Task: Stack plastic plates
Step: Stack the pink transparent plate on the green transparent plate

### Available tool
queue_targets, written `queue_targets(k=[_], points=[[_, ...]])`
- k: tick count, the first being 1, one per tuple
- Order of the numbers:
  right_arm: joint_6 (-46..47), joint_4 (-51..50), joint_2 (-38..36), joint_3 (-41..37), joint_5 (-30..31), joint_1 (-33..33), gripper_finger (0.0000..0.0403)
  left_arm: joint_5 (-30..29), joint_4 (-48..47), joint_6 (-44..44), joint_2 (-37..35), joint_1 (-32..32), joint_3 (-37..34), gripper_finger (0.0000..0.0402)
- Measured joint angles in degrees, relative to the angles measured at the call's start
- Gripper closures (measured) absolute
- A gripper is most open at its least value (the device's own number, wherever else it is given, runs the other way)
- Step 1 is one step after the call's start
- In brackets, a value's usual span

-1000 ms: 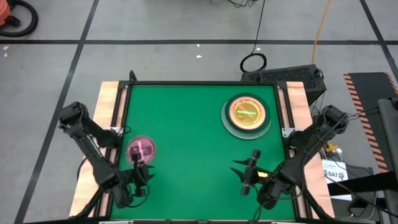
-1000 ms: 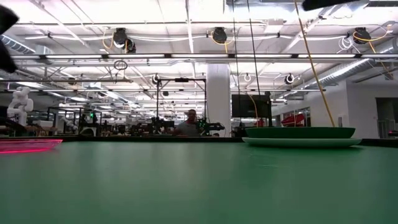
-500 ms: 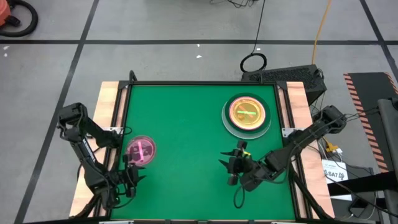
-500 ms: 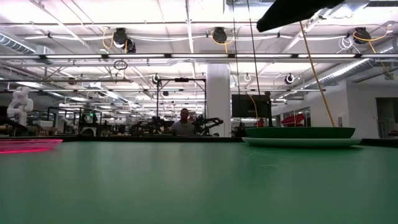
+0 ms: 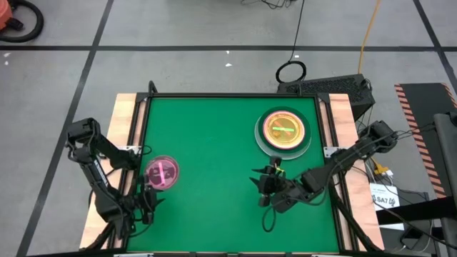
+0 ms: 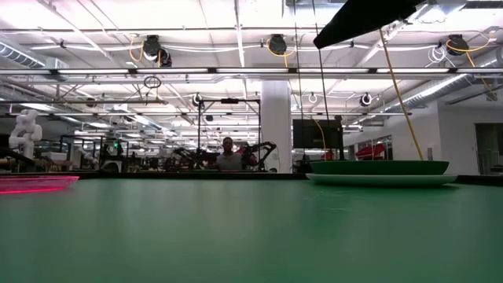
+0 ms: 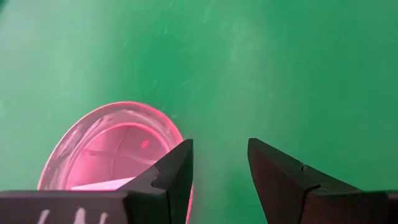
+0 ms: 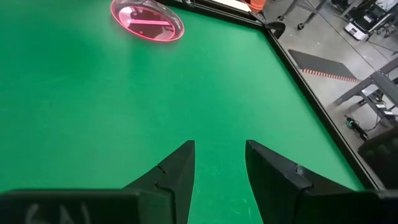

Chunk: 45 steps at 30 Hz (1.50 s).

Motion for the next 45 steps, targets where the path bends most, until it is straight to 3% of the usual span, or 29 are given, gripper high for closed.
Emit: queue_targets(k=[23, 28, 38, 45], points=[[0.04, -0.04, 0.0, 0.0, -0.01, -0.43, 0.0268, 0.54, 6.57, 3.15, 0.0, 2.11, -8.35, 0.0241], [0.0, -0.07, 0.0, 0.0, 0.0, -0.43, 0.0268, 4.56, 10.55, 5.63, 0.0, 4.44, -10.46, 0.0241], [-0.2, -0.2, 0.0, 0.0, 0.0, -0.43, 0.0268, 6.61, 10.77, 10.0, 0.0, 9.0, -10.9, 0.0241], [-0.21, -0.31, 0.0, 0.0, -0.02, -0.43, 0.0268, 8.97, 11.69, 10.97, -0.07, 11.12, -10.77, 0.0276]])
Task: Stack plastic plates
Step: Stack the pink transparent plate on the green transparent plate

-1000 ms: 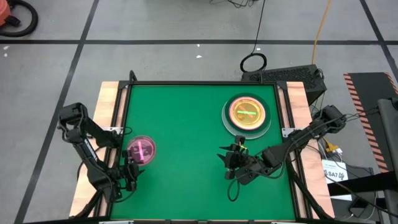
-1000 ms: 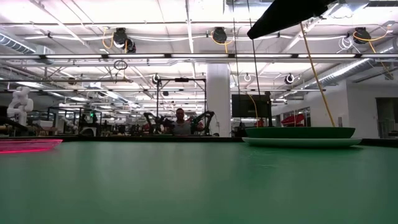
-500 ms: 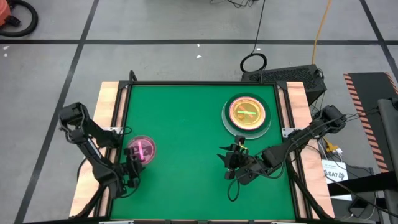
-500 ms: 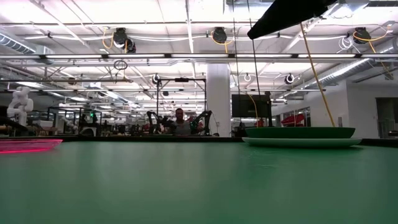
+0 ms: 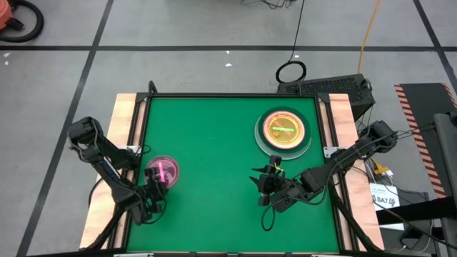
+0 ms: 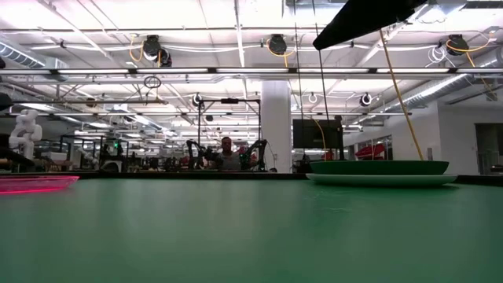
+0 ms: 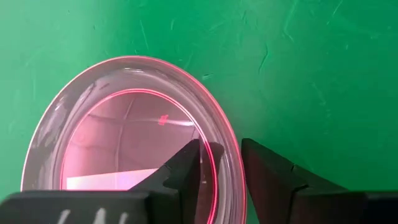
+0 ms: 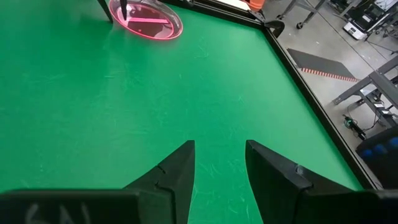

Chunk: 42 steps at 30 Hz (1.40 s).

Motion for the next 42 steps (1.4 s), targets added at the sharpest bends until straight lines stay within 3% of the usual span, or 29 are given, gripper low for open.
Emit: queue_targets(k=[17, 26, 42], points=[[0.0, 0.02, 0.0, 0.0, 0.0, 0.0, 0.0268, 1.34, 0.27, 0.67, 0.0, 0.57, 0.0, 0.0308], [0.0, 0.02, 0.0, 0.0, 0.0, 0.0, 0.0268, 1.24, 0.12, 4.45, 0.09, 1.97, -0.13, 0.0393], [0.0, 0.05, 0.0, 0.0, 0.0, 0.0, 0.0268, -0.42, -3.81, 5.84, 0.13, 2.59, 2.46, 0.0395]])
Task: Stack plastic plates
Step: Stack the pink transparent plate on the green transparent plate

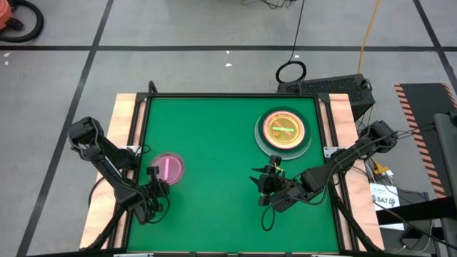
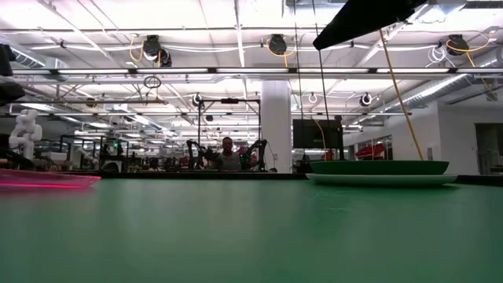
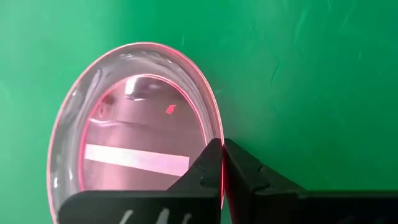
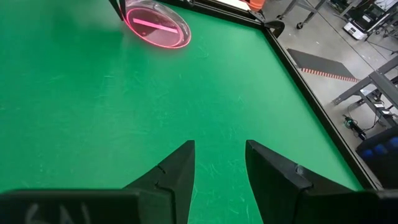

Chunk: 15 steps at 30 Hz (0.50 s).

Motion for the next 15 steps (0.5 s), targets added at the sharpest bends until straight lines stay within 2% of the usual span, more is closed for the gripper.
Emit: queue_targets(k=[8, 15], points=[[0.15, 0.03, 0.0, 0.0, 0.0, 0.02, 0.0268, -2.43, -1.66, 0.39, 0.0, 0.0, 2.48, 0.0396], [0.05, 0.69, 0.0, 0.0, -0.02, 0.0, 0.0268, -5.55, -1.59, 4.64, 0.0, 0.25, 5.49, 0.0396]])
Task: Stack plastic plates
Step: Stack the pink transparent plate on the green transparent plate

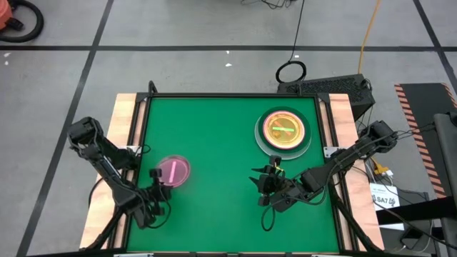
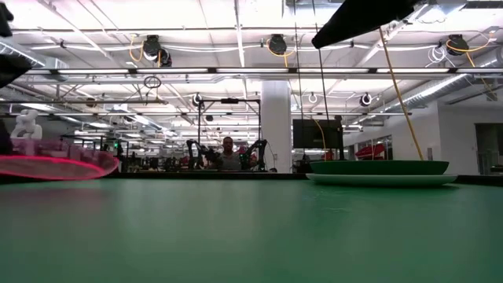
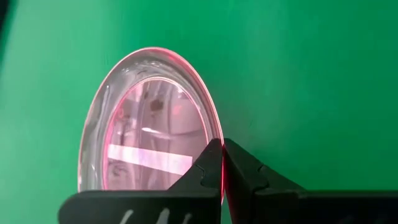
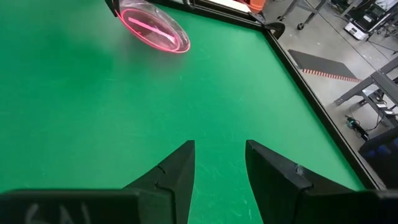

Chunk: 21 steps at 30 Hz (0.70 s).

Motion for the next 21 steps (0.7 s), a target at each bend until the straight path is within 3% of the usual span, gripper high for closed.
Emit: queue_targets(k=[10, 21], points=[[-4.74, 5.33, 0.0, 0.02, -7.16, 0.02, 0.0268, -4.31, 2.01, 9.76, -0.02, 2.17, 4.94, 0.0396], [-15.22, 15.39, 4.29, 0.04, -13.41, -0.11, 0.0268, -4.73, 10.0, 25.06, -0.04, 4.96, 9.45, 0.0396]])
